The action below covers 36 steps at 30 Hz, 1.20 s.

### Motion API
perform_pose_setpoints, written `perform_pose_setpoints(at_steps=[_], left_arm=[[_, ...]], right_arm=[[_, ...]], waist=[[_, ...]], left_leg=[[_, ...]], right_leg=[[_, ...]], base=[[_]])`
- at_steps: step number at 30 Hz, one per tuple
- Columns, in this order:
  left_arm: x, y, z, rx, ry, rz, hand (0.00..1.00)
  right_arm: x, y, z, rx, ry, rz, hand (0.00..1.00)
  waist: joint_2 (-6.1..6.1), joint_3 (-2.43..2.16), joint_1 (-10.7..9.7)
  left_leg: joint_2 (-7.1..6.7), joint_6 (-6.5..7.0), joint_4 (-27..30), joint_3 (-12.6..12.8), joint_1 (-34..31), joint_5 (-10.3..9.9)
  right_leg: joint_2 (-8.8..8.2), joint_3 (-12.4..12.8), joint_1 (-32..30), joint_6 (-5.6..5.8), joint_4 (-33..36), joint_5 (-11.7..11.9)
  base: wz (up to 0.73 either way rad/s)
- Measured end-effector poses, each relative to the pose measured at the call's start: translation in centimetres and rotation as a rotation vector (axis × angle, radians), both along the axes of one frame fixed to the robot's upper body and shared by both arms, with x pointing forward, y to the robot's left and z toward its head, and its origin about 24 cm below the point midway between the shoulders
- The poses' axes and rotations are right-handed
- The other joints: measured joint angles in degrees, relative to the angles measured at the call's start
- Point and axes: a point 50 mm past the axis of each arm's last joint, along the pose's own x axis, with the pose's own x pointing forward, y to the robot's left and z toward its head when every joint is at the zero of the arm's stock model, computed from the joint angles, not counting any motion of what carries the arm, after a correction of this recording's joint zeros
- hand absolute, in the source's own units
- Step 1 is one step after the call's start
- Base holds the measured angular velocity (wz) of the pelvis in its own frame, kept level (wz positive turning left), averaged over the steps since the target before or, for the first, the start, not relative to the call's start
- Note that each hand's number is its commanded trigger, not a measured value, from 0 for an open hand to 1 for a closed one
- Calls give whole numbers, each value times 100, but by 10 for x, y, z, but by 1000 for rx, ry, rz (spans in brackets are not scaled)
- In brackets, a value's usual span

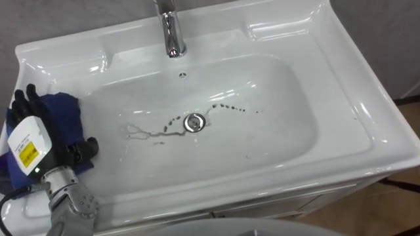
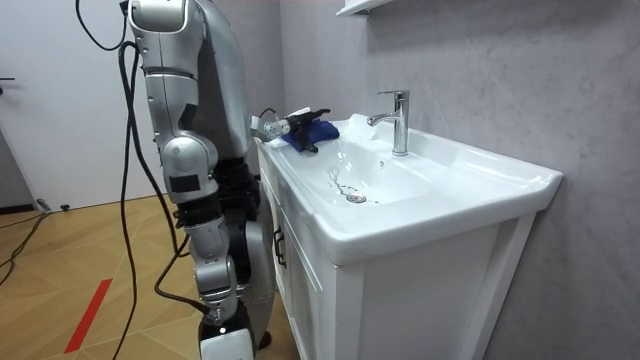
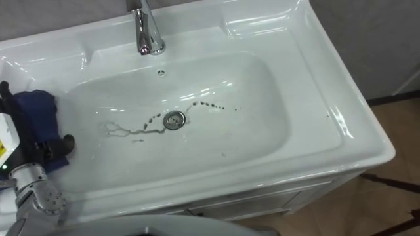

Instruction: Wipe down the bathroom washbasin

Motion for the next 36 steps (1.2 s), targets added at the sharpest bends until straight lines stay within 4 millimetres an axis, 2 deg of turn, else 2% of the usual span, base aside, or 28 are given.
perform_pose_setpoints(at_steps=[10,12,17,27,28,29,30,36], left_arm=[[-1,2,-6,-4,30,20,0],[-3,3,-9,-17,41,35,0],[-7,4,-14,-16,58,55,0],[-12,7,-19,-46,66,96,0],[-13,8,-20,-52,65,108,40],[-14,8,-20,-54,66,112,55],[-15,9,-21,-56,69,116,100],[-17,8,-26,-69,95,116,100]], right_arm=[[2,0,0,-18,4,2,0],[2,0,0,-19,9,-2,0],[2,0,0,-20,18,-7,0],[-1,-1,1,-45,43,-16,0],[-1,-2,1,-50,43,-16,0],[-1,-2,1,-54,43,-16,0],[-1,-2,1,-60,44,-15,0],[-1,-3,1,-81,51,-8,0]], waist=[[-31,-17,2],[-30,-47,0],[19,-82,-37],[21,-84,-40],[25,-87,-41],[30,-90,-42],[38,-96,-45],[43,-100,-70]], left_leg=[[-3,-3,-56,-1,96,4],[-8,-3,-70,3,146,4],[-4,-4,-83,1,212,4],[0,-5,-104,0,308,5],[0,-5,-104,0,309,5],[1,-5,-104,0,309,5],[1,-5,-104,0,309,5],[5,-10,-107,0,329,8]], right_leg=[[2,2,101,3,-12,-2],[2,5,182,3,-68,-1],[12,12,250,4,-91,-4],[23,82,304,-3,-91,-18],[24,92,301,-4,-90,-18],[25,97,296,-4,-90,-18],[25,107,292,-5,-90,-19],[35,161,289,-15,-81,-30]], base=[[0],[0],[0],[-4],[-7],[-6],[-5],[-3]])
